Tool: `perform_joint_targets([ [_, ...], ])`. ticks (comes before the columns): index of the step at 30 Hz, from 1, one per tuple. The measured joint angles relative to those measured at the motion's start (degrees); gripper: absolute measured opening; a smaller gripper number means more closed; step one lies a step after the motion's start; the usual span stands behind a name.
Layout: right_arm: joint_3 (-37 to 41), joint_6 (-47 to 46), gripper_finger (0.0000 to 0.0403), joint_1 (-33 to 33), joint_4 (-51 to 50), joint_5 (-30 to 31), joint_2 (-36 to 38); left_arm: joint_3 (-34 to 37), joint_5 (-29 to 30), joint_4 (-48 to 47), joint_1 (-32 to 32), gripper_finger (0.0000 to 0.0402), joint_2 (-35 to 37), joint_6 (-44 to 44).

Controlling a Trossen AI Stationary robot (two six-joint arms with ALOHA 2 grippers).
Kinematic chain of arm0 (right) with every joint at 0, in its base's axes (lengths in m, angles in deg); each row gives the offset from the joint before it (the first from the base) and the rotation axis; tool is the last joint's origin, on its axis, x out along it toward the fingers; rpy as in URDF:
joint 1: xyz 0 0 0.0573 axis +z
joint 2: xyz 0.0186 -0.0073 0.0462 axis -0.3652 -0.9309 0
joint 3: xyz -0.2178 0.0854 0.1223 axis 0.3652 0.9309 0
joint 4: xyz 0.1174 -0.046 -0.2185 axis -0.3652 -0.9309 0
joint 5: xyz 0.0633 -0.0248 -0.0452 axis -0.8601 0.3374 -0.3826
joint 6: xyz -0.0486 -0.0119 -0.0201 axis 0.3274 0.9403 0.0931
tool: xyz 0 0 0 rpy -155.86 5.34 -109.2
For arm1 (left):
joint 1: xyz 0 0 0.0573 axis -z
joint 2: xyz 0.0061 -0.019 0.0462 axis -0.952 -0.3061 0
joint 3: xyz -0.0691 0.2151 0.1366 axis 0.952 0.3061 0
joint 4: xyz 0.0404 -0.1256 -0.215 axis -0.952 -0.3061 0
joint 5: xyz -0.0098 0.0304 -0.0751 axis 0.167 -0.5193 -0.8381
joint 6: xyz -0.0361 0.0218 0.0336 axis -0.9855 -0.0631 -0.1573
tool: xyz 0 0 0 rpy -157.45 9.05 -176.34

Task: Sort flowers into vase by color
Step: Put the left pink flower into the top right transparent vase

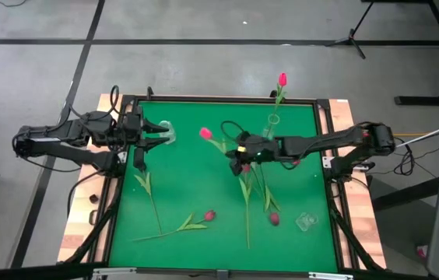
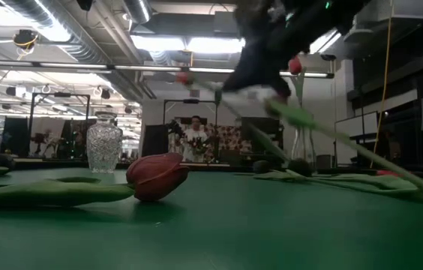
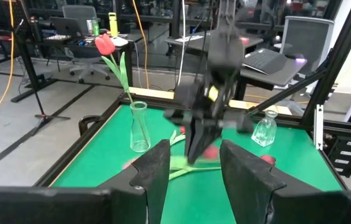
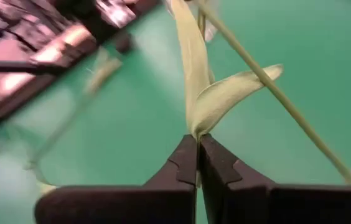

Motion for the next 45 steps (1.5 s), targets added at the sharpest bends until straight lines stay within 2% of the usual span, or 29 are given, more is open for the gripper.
perform_joint_targets([
  [11,-1.37,9.63,0.0004,-0.04,1.83,-0.36,11.99,0.0,-0.01,0.01,-0.01,0.0137,-0.02,-0.02],
  [21,-1.37,24.01,0.0004,-0.04,15.96,0.23,14.99,0.0,-0.01,0.01,-0.01,0.0137,-0.02,-0.02],
  [32,-1.21,39.91,0.0004,-0.07,16.35,14.74,25.5,0.0,-0.02,0.0,0.0,0.0137,-0.02,-0.04],
  [38,6.0,47.85,0.0002,-0.79,21.25,20.47,33.65,0.0,-0.02,0.0,0.0,0.0137,0.0,-0.04],
  [45,19.29,48.25,0.0004,-7.16,35.11,17.79,42.85,-0.02,0.0,0.02,-0.02,0.0137,-0.02,-0.04],
])
